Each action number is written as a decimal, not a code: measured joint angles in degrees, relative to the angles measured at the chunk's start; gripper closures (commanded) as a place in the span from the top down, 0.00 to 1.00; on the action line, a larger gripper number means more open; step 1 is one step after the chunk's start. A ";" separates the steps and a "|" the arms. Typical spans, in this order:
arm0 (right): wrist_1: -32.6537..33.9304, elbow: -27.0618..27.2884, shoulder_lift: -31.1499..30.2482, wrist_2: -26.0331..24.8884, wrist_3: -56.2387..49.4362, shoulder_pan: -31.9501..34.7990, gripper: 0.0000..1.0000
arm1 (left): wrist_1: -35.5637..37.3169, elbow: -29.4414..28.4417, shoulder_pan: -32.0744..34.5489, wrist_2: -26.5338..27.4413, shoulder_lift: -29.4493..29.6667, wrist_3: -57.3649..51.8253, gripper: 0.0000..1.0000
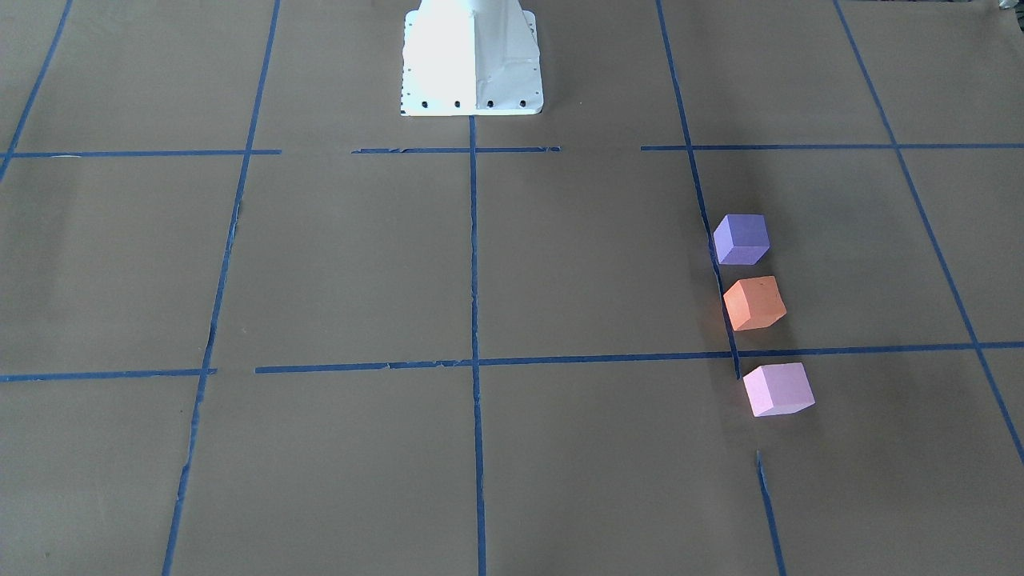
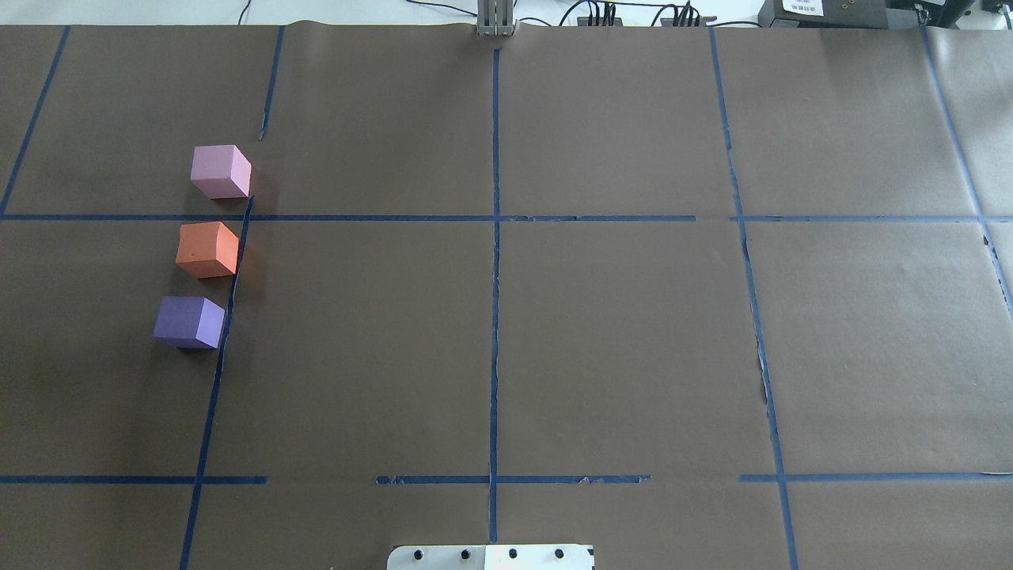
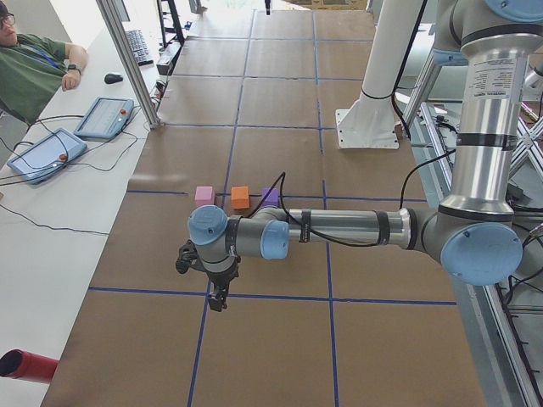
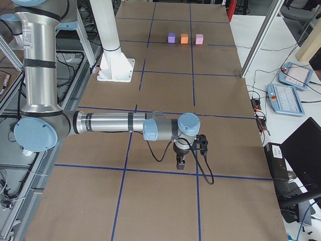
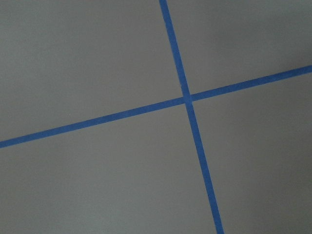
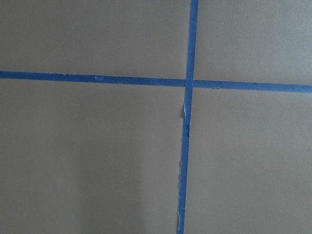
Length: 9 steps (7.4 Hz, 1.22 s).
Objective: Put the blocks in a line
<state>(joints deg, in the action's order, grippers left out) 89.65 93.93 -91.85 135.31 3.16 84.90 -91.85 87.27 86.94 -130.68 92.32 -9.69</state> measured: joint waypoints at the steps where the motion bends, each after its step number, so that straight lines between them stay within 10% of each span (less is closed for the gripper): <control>1: 0.00 0.00 0.02 -0.02 0.00 0.00 1.00 | 1.84 0.51 0.46 -0.06 0.57 -0.04 1.00; 9: 0.00 0.03 0.00 0.01 0.00 -0.03 1.00 | 5.43 1.68 4.46 -0.45 1.53 -3.49 1.00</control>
<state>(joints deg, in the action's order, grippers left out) 89.65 93.96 -91.84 135.32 3.16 84.87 -86.43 88.94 91.40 -131.13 93.85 -13.17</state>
